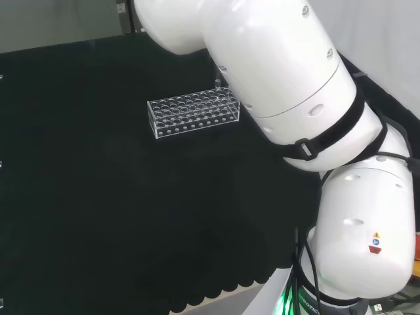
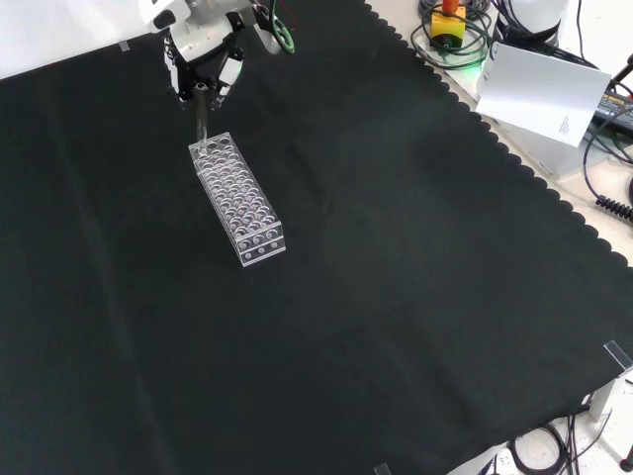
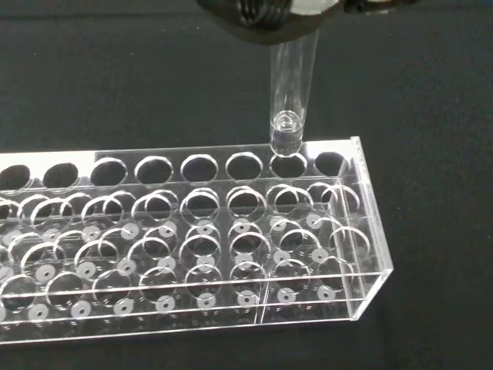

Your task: Put the test tube back in the rack.

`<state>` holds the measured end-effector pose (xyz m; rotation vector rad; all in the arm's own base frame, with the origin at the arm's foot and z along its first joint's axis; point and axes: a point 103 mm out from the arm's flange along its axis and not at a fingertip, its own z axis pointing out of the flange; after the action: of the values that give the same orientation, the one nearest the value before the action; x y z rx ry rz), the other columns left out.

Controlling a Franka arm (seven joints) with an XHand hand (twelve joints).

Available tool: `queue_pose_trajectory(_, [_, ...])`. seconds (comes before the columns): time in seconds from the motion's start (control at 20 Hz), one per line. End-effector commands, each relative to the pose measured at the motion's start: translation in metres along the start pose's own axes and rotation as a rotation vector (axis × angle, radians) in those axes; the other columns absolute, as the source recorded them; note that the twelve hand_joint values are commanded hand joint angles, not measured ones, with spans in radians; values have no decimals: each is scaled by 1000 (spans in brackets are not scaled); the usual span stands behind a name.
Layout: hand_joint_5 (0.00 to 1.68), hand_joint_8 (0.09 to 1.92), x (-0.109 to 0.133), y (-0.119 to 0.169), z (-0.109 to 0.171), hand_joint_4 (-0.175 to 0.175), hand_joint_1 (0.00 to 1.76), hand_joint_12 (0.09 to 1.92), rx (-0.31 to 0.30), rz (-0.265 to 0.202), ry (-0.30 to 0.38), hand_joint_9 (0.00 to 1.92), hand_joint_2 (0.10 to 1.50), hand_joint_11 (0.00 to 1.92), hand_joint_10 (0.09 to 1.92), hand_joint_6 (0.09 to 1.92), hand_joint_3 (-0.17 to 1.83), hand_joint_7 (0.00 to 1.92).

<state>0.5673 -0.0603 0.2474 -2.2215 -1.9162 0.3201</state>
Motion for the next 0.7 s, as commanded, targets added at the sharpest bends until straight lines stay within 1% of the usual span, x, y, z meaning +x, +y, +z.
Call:
queue_pose_trajectory(0.05, [1145, 532, -5, 9, -5, -175, 1413, 1125, 67, 25, 14, 1178, 1008, 1014, 814, 567, 0, 1696])
queue_pose_trajectory(0.15, [1144, 532, -5, 12, -6, -175, 1413, 1125, 87, 28, 12, 1178, 1009, 1013, 815, 566, 0, 1700])
queue_pose_trajectory(0.25, [1144, 532, -4, 14, -8, -175, 1413, 1125, 94, 27, 14, 1178, 1009, 1009, 817, 565, 0, 1703])
queue_pose_trajectory(0.7, [1145, 524, 6, 14, -4, -175, 1413, 1134, 136, 4, 16, 1177, 1009, 986, 821, 561, 0, 1711])
